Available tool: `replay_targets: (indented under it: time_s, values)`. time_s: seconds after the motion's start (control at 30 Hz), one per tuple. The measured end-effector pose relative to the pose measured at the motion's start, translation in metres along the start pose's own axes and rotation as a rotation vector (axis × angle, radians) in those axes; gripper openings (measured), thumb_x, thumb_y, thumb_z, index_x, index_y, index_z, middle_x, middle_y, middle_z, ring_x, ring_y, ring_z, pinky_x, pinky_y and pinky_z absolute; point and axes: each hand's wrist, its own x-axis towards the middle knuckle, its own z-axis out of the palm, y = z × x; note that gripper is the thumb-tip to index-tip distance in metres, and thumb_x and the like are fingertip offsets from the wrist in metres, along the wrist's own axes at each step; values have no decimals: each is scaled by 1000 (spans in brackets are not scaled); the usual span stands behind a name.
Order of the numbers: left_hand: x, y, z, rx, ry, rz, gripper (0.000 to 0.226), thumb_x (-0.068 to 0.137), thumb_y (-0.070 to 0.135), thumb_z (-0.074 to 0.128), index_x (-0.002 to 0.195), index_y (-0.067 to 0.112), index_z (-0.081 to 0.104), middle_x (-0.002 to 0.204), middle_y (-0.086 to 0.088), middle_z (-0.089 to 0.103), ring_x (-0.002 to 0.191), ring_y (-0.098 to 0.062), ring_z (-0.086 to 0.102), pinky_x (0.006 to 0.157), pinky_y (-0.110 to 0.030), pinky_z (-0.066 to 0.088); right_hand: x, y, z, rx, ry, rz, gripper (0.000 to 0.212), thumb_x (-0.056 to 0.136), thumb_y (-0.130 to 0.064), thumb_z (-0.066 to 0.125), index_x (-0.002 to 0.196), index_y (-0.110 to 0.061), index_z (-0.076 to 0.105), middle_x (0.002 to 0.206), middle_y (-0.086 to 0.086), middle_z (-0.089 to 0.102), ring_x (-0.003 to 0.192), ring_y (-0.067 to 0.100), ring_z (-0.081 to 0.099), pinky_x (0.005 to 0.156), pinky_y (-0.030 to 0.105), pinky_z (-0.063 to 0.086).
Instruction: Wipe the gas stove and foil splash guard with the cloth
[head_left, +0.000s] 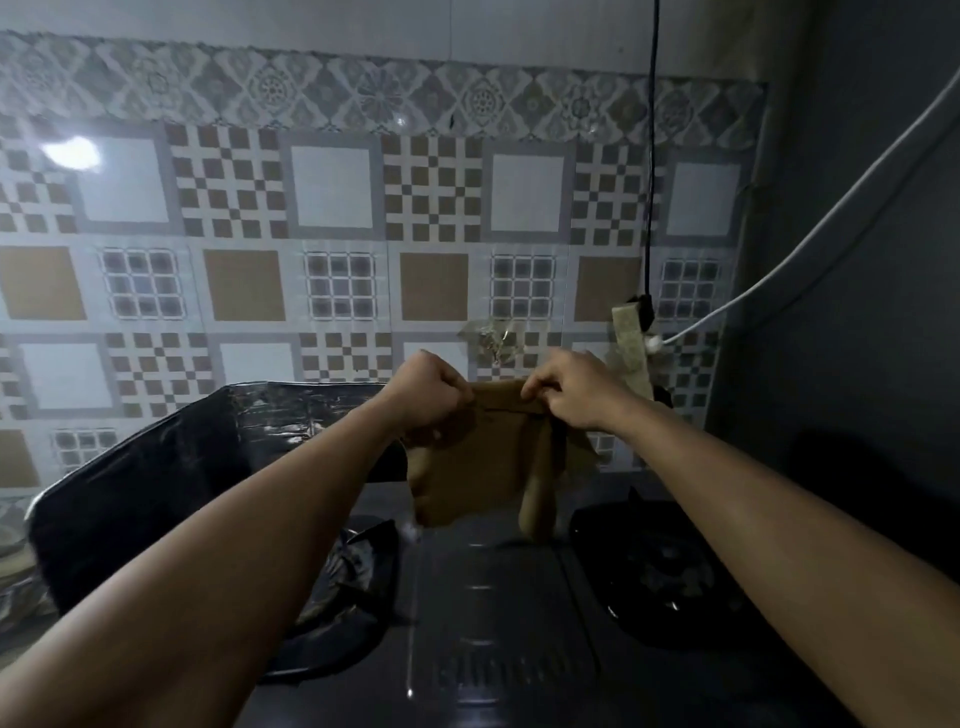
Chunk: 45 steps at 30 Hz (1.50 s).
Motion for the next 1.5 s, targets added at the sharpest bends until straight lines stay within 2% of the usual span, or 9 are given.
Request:
replay_targets:
  time_s: [0.23,0.33,0.43,0.6,0.77,1.03,1.23,1.37,1.5]
  values:
    - [58,-7,37,87,-7,-22,28,89,4,54,112,10,68,95,-1,60,79,-11,56,59,-17,43,44,41,20,-91,-24,36,30,90,-18,62,118,-25,68,122,-2,64,110,20,58,92,39,51]
    - [82,-14,50,142,-35,-17,25,87,3,56,109,11,66,94,-3,61,79,-13,56,59,-17,43,67,59,36,-104,-14,54,35,90,-16,60,123,-25,65,123,1,63,107,22,59,89,38,52]
    - [105,-23,60,232,-29,-9,19,84,6,58,101,9,64,106,-10,61,89,-20,57,71,-26,49,88,71,49,-90,14,71,37,92,-15,57,126,-26,62,125,2,61,107,22,58,85,33,49]
    - [135,-36,73,372,-24,-14,38,78,10,61,116,6,59,120,-11,51,104,-26,52,84,-31,47,117,89,65,-75,37,81,42,94,-12,51,131,-31,58,116,-2,55,108,21,54,90,34,46]
    - [161,-46,80,429,-12,-37,48,81,16,62,126,8,50,134,-10,41,122,-28,40,103,-43,42,139,98,80,-90,31,65,53,94,-9,47,139,-37,46,102,-5,46,91,18,50,76,34,47]
    - [177,-63,97,448,-51,-61,46,82,23,63,125,9,53,133,-13,36,124,-32,34,103,-40,36,154,104,106,-11,-29,179,62,86,-6,55,140,-34,46,137,6,50,117,29,53,91,41,49]
    - [170,-69,110,476,-50,-25,45,75,24,68,116,11,55,132,-11,26,126,-32,24,104,-45,38,152,103,110,390,-56,331,61,82,2,50,134,-29,55,132,5,57,114,25,55,80,30,50]
    - [161,-72,111,399,-74,15,43,74,19,67,115,9,59,123,-10,29,125,-31,31,105,-37,38,144,108,109,409,-84,350,50,84,5,48,126,-17,64,130,4,61,123,24,53,99,36,48]
    - [149,-68,102,316,-76,34,39,78,16,69,116,9,62,127,-11,38,127,-26,36,102,-29,39,132,111,103,416,-114,331,44,85,5,51,122,-14,65,128,3,60,120,18,51,99,32,45]
